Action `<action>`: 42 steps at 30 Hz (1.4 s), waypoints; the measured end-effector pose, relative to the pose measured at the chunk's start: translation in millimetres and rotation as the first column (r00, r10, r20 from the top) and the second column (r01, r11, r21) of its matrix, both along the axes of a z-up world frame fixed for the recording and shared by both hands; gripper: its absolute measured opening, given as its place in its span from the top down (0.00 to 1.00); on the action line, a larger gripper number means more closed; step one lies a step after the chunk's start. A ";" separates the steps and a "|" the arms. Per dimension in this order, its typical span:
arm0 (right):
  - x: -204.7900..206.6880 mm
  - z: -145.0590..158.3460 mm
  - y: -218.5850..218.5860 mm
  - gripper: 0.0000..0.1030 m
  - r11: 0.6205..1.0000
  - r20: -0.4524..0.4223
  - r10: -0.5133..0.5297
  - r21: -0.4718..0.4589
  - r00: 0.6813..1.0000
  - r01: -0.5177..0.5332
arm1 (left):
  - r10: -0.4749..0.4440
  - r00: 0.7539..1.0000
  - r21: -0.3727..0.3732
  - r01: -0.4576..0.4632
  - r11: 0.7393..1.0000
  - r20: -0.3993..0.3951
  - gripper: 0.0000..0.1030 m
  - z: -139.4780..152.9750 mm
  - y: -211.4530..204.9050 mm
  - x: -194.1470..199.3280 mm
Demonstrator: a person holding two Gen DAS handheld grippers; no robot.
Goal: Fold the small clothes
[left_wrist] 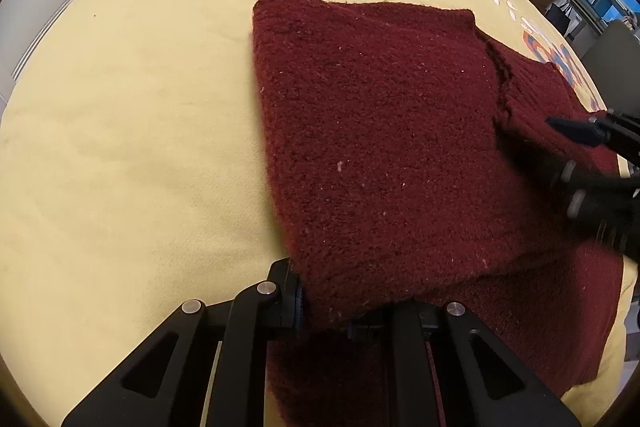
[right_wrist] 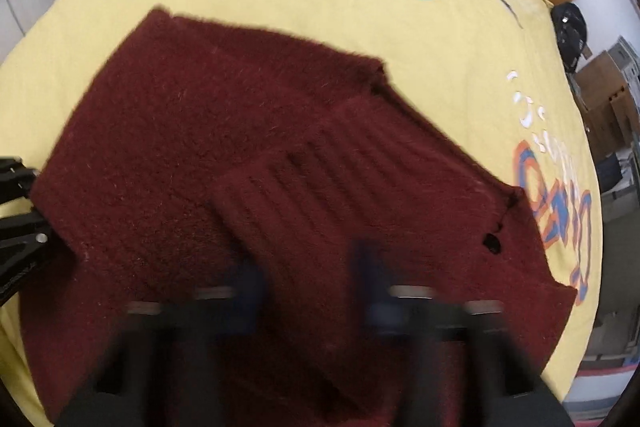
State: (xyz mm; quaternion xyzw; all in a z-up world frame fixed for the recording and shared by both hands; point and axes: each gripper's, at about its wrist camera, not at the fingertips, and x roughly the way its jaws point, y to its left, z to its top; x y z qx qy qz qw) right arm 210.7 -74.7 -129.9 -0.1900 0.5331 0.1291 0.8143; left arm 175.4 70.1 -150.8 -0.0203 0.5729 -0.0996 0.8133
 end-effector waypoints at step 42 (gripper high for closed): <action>-89.9 12.4 -236.1 0.21 0.865 0.021 -0.471 0.205 0.882 0.457 | 0.056 0.998 0.135 -0.060 0.989 0.035 0.06 24.8 -14.5 -28.8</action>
